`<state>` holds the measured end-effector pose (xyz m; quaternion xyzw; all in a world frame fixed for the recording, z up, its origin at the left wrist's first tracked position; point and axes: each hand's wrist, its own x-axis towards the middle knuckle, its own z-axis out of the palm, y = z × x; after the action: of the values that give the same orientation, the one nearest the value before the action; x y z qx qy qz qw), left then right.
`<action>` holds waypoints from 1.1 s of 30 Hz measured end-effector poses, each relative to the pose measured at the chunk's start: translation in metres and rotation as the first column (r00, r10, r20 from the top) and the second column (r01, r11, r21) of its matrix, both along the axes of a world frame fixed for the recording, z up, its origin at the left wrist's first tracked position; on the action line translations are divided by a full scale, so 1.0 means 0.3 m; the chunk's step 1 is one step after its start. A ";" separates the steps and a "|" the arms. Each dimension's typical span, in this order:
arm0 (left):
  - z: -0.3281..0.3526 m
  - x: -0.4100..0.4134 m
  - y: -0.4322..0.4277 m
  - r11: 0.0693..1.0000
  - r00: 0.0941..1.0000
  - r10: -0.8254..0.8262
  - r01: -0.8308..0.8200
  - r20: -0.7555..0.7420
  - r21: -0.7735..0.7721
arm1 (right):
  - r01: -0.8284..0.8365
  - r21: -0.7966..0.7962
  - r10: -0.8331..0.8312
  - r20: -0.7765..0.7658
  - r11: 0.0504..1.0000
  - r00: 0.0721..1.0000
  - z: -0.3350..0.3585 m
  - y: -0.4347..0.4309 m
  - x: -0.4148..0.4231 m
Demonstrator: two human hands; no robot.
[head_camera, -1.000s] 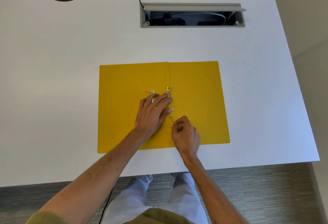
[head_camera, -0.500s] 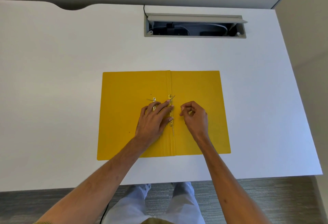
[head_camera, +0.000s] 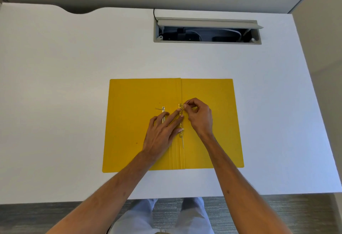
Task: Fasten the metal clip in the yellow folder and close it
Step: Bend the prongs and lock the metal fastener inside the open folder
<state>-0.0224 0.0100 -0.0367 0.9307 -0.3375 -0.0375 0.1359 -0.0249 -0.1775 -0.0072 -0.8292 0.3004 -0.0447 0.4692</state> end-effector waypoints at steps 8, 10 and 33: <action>-0.009 0.025 0.005 0.993 0.996 -0.091 0.090 0.013 0.078 | 0.052 -0.016 -0.054 -0.138 0.999 0.989 -0.017 -0.033 0.064; -0.006 0.036 0.007 0.988 0.992 -0.122 0.120 0.018 0.099 | 0.037 -0.039 -0.042 -0.156 0.999 0.987 -0.015 -0.036 0.081; 0.007 0.060 0.005 0.970 0.981 -0.194 0.188 0.025 0.152 | -0.359 -0.171 0.323 -0.210 0.917 0.923 0.011 -0.061 0.178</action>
<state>-0.0044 0.0115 -0.0346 0.9019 -0.4246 -0.0572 0.0553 0.0286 -0.1959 -0.0039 -0.9136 0.1850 0.0812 0.3528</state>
